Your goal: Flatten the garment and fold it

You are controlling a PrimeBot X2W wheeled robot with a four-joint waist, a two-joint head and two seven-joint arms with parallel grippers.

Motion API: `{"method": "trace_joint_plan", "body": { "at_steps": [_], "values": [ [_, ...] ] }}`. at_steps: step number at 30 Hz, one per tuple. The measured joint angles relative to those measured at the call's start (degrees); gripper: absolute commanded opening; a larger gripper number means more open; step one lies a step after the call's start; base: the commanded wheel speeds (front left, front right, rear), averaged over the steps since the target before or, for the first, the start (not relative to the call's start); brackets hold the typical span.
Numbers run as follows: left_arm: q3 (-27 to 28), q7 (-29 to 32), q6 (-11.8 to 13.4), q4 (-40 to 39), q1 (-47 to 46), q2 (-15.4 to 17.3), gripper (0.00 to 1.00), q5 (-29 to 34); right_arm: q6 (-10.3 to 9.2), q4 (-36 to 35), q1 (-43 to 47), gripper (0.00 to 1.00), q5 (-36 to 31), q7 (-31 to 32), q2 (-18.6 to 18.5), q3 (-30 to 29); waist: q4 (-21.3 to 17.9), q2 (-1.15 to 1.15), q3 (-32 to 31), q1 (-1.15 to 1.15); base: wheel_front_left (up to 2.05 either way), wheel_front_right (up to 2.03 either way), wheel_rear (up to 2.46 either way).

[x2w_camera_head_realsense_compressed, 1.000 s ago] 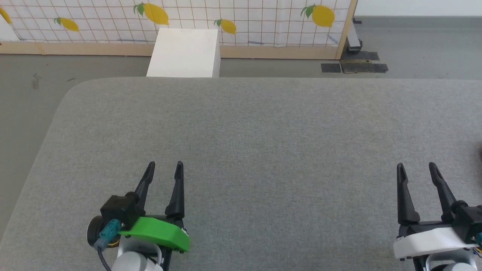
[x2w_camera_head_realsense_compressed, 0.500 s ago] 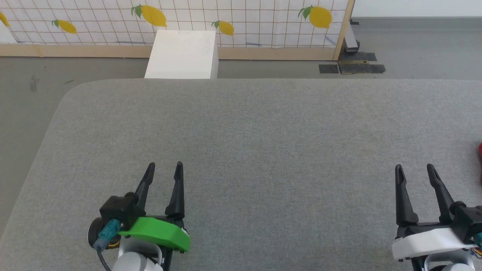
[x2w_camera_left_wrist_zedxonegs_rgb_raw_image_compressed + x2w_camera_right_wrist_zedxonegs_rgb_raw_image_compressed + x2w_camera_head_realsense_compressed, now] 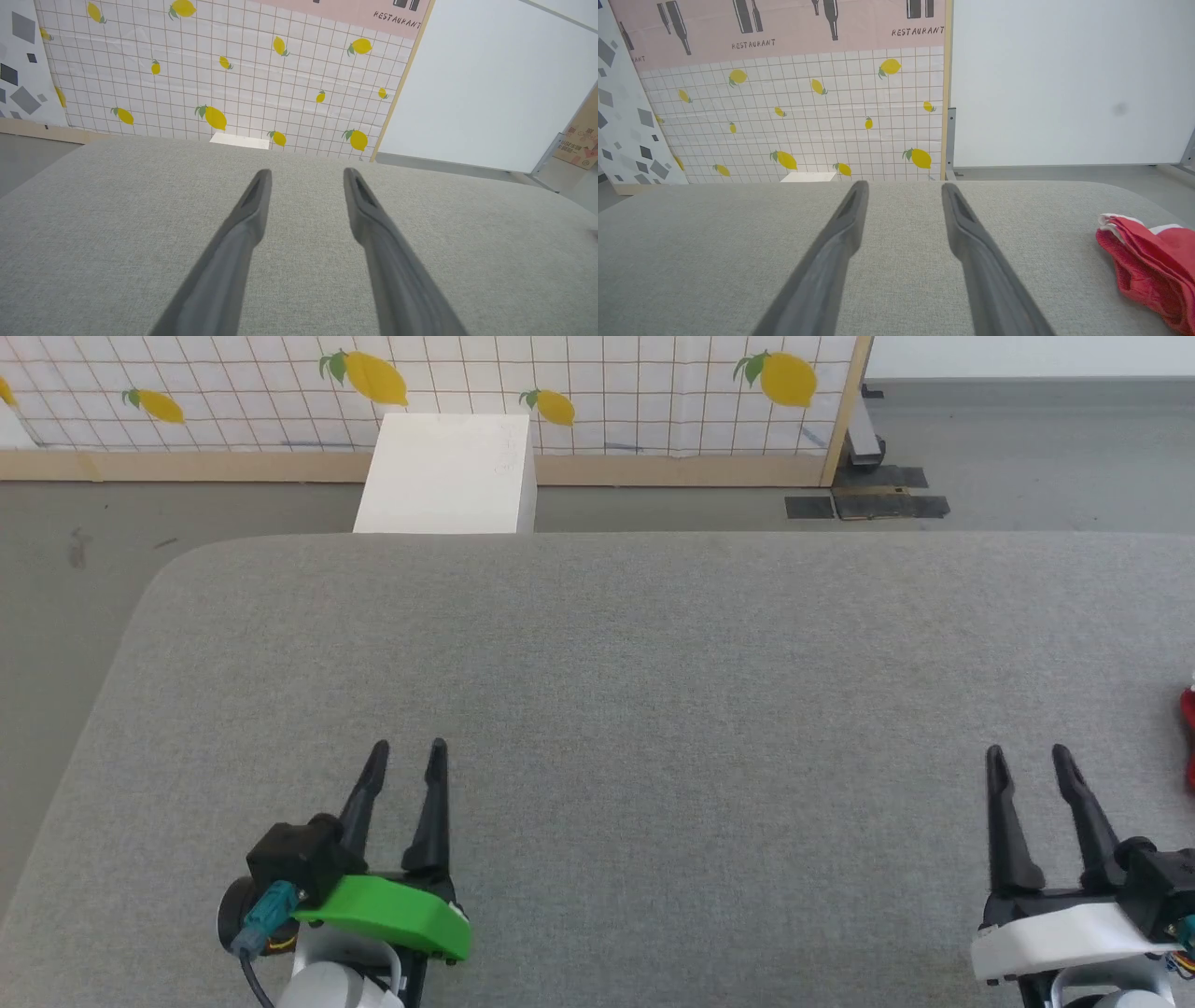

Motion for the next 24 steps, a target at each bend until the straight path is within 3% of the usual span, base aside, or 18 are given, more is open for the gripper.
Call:
{"method": "trace_joint_plan", "body": {
  "at_steps": [24],
  "values": [
    [0.4, 1.43, 0.26, -0.69, 0.0, 0.04, 0.0, 0.63, 0.0, -0.1, -0.01, 0.0, -0.12, 1.36, -0.01, 0.55, -0.13, 0.0, -0.29, 0.0, 0.0, 0.0, 0.0]
  ]
}}
